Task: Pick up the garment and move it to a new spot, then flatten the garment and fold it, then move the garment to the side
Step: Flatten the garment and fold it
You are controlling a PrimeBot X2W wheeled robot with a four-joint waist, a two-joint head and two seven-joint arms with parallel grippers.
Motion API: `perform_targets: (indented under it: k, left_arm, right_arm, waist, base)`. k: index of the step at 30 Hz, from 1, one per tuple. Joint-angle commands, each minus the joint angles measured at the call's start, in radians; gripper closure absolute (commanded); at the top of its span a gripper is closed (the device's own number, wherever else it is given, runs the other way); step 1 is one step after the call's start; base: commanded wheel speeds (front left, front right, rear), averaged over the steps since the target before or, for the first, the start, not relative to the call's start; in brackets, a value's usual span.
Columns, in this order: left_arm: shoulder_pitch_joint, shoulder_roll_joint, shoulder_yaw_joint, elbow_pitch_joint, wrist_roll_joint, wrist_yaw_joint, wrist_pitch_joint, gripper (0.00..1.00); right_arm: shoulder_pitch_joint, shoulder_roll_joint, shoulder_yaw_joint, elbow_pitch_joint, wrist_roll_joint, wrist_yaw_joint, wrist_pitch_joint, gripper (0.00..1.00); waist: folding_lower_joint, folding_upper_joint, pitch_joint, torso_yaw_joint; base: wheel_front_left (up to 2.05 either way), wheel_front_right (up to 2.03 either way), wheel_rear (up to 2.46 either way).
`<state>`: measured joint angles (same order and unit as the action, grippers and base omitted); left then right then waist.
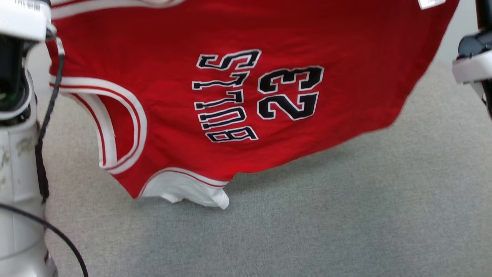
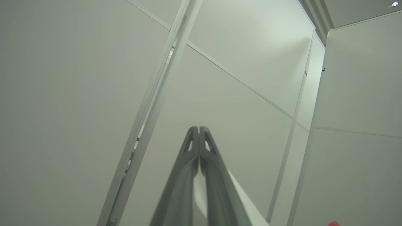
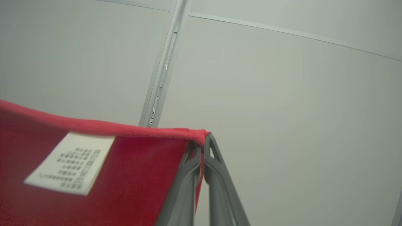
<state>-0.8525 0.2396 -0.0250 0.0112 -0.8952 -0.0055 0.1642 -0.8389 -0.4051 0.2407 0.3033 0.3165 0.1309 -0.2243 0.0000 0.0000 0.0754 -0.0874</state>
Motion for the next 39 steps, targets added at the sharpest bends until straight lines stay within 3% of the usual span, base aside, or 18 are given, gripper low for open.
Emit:
perform_targets:
  k: [1, 8, 15, 22, 25, 30, 39]
  left_arm:
    - [-0.043, 0.008, -0.007, 0.034, 0.015, 0.001, 0.003, 1.0]
    - [-0.324, 0.005, -0.065, 0.304, 0.121, -0.018, -0.07, 1.0]
    - [-0.68, -0.012, -0.131, 0.573, 0.25, -0.069, -0.273, 1.0]
    - [-0.935, -0.032, -0.174, 0.731, 0.296, -0.117, -0.415, 1.0]
    - [-0.946, -0.051, -0.192, 0.741, 0.265, -0.125, -0.428, 1.0]
    - [-0.839, -0.054, -0.234, 0.636, 0.172, -0.126, -0.429, 1.0]
    - [-0.432, 0.035, -0.266, 0.34, 0.009, -0.126, -0.43, 1.0]
  right_arm:
    - [-0.039, 0.004, 0.009, 0.032, -0.007, 0.0, 0.007, 1.0]
    - [-0.302, 0.044, 0.037, 0.276, -0.056, 0.0, 0.018, 1.0]
    - [-0.623, 0.103, -0.002, 0.508, -0.137, 0.0, -0.023, 1.0]
    - [-0.855, 0.131, -0.101, 0.577, -0.277, 0.0, -0.043, 1.0]
    - [-0.862, 0.132, -0.119, 0.562, -0.341, 0.0, -0.042, 1.0]
    - [-0.791, 0.136, -0.157, 0.555, -0.378, 0.0, -0.043, 1.0]
    - [-0.495, 0.13, -0.164, 0.434, -0.324, 0.0, -0.043, 1.0]
  waist:
    - [0.0, 0.0, 0.04, 0.004]
    - [0.0, 0.0, 0.217, 0.018]
    - [0.0, 0.0, 0.439, 0.025]
    - [0.0, 0.0, 0.61, 0.034]
    - [0.0, 0.0, 0.651, 0.059]
    - [0.0, 0.0, 0.68, 0.091]
    - [0.0, 0.0, 0.591, 0.105]
  base:
    - [0.0, 0.0, 0.0]
    - [0.0, 0.0, 0.0]
    - [0.0, 0.0, 0.0]
    - [0.0, 0.0, 0.0]
    - [0.0, 0.0, 0.0]
    - [0.0, 0.0, 0.0]
    - [0.0, 0.0, 0.0]
